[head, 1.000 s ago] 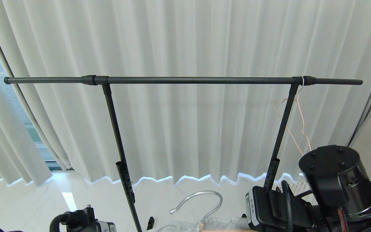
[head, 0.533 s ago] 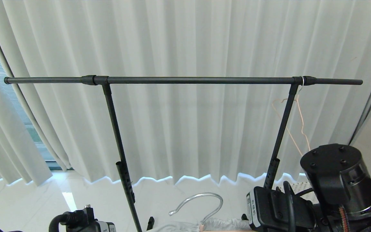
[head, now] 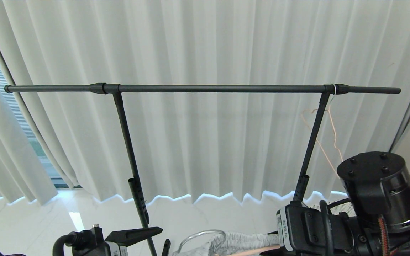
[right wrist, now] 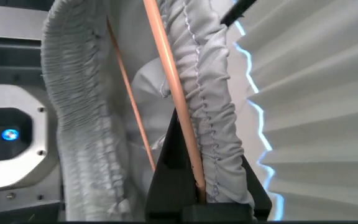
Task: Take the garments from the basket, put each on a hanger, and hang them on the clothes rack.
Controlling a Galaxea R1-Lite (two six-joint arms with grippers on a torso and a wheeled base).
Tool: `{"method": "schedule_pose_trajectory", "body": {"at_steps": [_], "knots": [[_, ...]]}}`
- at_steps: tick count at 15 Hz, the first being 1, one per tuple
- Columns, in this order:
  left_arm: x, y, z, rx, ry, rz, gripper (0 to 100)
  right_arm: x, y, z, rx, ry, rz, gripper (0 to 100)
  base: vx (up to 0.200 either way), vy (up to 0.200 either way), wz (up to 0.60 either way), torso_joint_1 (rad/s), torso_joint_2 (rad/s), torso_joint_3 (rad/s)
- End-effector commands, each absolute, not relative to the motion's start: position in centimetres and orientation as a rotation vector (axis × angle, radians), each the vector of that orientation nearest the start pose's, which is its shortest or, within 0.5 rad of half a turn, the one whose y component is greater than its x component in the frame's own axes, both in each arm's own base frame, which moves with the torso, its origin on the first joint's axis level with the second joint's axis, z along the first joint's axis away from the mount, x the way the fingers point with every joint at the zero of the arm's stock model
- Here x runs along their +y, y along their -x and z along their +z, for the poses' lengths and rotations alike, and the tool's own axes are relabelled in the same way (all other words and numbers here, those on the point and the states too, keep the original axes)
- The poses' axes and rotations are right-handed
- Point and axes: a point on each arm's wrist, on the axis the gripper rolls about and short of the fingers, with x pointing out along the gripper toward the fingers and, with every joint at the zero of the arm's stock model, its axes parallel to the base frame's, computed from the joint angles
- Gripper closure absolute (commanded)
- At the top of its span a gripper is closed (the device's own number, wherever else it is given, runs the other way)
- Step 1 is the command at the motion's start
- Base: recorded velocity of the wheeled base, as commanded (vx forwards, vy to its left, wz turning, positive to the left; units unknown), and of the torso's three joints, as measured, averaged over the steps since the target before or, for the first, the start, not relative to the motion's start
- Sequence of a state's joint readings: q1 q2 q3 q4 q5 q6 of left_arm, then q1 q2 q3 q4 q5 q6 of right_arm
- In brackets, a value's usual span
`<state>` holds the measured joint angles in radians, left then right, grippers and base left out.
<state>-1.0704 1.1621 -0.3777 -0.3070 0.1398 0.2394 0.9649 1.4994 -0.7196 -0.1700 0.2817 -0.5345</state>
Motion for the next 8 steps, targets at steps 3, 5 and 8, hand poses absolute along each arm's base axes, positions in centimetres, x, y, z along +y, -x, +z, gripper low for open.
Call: {"method": "schedule_pose_trajectory", "body": {"at_steps": [3,5,8], "knots": [[-12.8,-7.4,15.7,0.307,-0.499,-0.96,0,17.5,-15.3,18.2,0.186,0.751,1.244,100,0.0,0.0,0.0,0.0,0.0,0.0],[-12.2,-7.7,14.8,0.345,-0.507,-0.919,0,16.6,-15.6,18.7,0.161,0.76,1.209,100,0.0,0.0,0.0,0.0,0.0,0.0],[-9.8,-8.3,12.0,0.471,-0.532,-0.794,0,15.1,-16.0,19.6,0.137,0.733,1.159,100,0.0,0.0,0.0,0.0,0.0,0.0]]}}
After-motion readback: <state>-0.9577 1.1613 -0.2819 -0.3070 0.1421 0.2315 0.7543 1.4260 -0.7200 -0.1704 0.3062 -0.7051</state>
